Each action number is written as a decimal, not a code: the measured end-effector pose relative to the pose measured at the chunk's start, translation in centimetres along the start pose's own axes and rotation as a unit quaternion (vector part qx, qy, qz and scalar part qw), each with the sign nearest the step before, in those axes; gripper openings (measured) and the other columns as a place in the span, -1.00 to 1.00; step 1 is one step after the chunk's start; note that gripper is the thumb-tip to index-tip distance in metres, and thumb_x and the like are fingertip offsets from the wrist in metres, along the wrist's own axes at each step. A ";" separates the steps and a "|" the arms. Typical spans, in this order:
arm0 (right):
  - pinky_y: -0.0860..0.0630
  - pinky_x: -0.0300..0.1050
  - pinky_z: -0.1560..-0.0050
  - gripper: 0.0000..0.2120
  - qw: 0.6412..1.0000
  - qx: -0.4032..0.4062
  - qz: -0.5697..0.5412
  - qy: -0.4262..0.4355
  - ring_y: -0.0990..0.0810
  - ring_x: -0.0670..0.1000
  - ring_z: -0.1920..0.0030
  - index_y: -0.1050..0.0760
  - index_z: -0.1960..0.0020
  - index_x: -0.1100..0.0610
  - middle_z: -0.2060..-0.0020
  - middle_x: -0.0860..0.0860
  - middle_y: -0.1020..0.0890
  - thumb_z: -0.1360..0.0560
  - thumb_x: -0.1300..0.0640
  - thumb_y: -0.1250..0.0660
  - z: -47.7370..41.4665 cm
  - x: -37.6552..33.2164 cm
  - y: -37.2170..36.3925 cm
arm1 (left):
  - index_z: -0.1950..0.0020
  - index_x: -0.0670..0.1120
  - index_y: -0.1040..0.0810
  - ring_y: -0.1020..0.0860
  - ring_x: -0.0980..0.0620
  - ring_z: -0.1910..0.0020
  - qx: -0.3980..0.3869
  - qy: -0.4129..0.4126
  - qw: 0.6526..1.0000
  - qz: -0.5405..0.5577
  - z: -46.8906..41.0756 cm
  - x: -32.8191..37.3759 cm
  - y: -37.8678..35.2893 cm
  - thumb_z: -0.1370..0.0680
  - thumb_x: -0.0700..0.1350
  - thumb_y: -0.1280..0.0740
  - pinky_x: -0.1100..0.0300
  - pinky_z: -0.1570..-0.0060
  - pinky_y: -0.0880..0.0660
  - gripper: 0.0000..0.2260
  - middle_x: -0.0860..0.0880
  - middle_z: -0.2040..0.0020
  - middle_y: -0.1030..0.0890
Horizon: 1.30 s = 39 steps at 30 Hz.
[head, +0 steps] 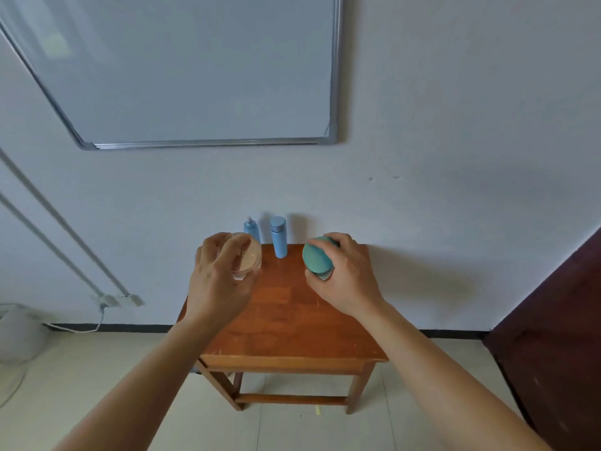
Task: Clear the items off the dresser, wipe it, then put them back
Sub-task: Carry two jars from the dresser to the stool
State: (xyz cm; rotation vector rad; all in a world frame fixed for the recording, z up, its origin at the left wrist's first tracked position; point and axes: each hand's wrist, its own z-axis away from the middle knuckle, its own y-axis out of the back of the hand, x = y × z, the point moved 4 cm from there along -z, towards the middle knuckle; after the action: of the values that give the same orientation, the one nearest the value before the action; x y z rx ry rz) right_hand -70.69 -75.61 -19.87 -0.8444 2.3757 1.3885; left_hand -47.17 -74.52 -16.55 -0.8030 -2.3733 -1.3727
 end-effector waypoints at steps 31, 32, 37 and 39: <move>-0.36 -0.26 0.03 -0.48 0.958 -0.116 0.030 -0.261 -0.46 -0.03 -0.13 -0.35 -0.21 0.00 -0.17 -0.04 -0.45 -0.36 0.08 -0.53 -11.5 16.2 -29.9 | -0.29 -0.03 -0.33 -0.40 -0.05 -0.22 -0.199 0.203 0.959 -0.012 -13.2 -32.3 -26.3 -0.41 0.00 -0.48 0.14 -0.03 -0.37 -0.47 -0.04 -0.25 -0.39; -0.36 -0.26 0.03 -0.48 0.959 -0.116 0.030 -0.259 -0.47 -0.02 -0.13 -0.36 -0.21 0.01 -0.16 -0.03 -0.46 -0.36 0.09 -0.53 -11.6 16.5 -30.3 | -0.28 -0.02 -0.33 -0.40 -0.05 -0.21 -0.201 0.207 0.957 -0.014 -13.2 -32.5 -26.6 -0.41 0.00 -0.49 0.13 -0.03 -0.37 -0.47 -0.03 -0.25 -0.39; -0.37 -0.27 0.07 -0.49 0.958 -0.135 0.029 -0.250 -0.48 0.01 -0.16 -0.36 -0.23 0.05 -0.20 -0.02 -0.46 -0.37 0.09 -0.51 -11.0 17.4 -31.2 | -0.25 0.03 -0.33 -0.42 -0.05 -0.18 -0.208 0.213 0.955 -0.011 -12.8 -33.2 -27.2 -0.38 -0.01 -0.50 0.08 -0.01 -0.44 -0.47 0.00 -0.24 -0.39; -0.39 -0.27 0.07 -0.47 0.955 -0.155 0.034 -0.249 -0.48 0.02 -0.19 -0.33 -0.26 0.02 -0.25 -0.01 -0.44 -0.39 0.05 -0.50 -10.9 17.6 -31.2 | -0.27 0.03 -0.32 -0.42 -0.06 -0.20 -0.216 0.202 0.955 -0.015 -12.7 -33.1 -27.1 -0.39 0.01 -0.50 0.09 0.01 -0.44 -0.46 0.00 -0.26 -0.40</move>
State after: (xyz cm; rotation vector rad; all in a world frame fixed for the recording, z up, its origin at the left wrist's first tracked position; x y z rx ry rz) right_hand -65.21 -102.74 -45.06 -0.4078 1.8471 1.7836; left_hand -36.98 -106.83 -45.67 -0.5164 -1.8067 -1.8952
